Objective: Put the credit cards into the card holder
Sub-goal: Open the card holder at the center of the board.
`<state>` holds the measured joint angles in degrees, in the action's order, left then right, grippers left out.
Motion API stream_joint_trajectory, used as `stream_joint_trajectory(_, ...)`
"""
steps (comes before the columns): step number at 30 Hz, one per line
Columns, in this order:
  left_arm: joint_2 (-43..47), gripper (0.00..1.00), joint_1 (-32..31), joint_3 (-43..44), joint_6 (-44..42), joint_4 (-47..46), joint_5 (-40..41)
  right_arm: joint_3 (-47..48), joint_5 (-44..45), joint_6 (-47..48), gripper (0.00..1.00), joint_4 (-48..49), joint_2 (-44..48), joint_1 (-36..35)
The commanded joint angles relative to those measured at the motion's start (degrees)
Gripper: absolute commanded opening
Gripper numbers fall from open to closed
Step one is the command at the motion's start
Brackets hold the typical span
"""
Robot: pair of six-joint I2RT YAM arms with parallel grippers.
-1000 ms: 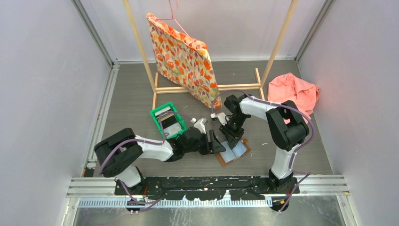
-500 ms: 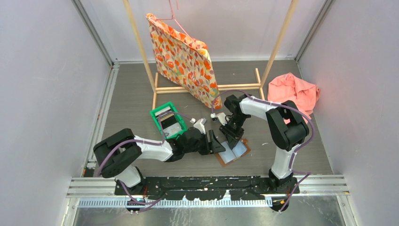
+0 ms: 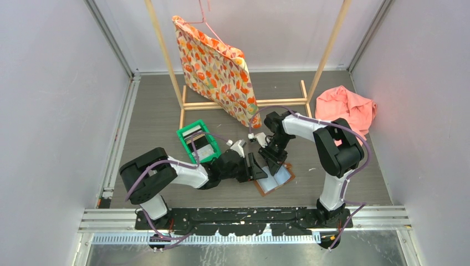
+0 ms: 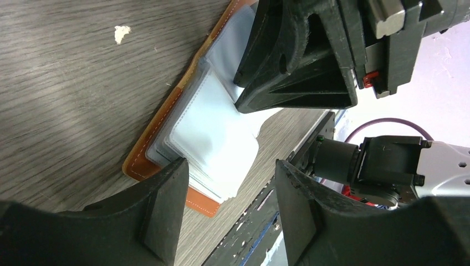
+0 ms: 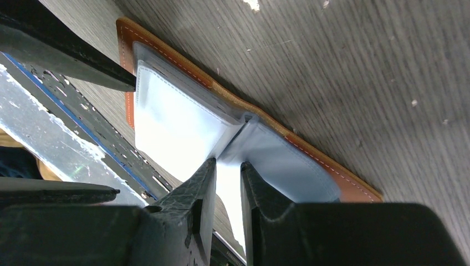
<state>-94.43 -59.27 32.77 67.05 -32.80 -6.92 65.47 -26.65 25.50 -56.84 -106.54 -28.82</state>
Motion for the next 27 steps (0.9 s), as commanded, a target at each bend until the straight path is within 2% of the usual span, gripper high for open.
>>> stream_joint_trajectory(1,-0.55,0.58,-0.24,2.26,0.15,-3.52,-0.38,1.44,-0.77,-0.01,0.28,-0.56,-0.17,-0.31)
stream_joint_trajectory(7,-0.89,0.51,-0.23,2.43,0.23,-5.12,-0.86,1.59,-1.56,0.08,0.28,-0.89,0.04,-0.34)
stream_joint_trajectory(23,-0.95,0.47,0.80,1.02,0.54,-8.78,-1.07,2.49,-7.28,1.09,0.39,-2.96,1.47,-0.13)
stream_joint_trajectory(27,-1.16,0.47,1.06,0.81,0.55,-8.84,-1.11,2.74,-10.41,1.65,0.50,-4.08,2.14,0.41)
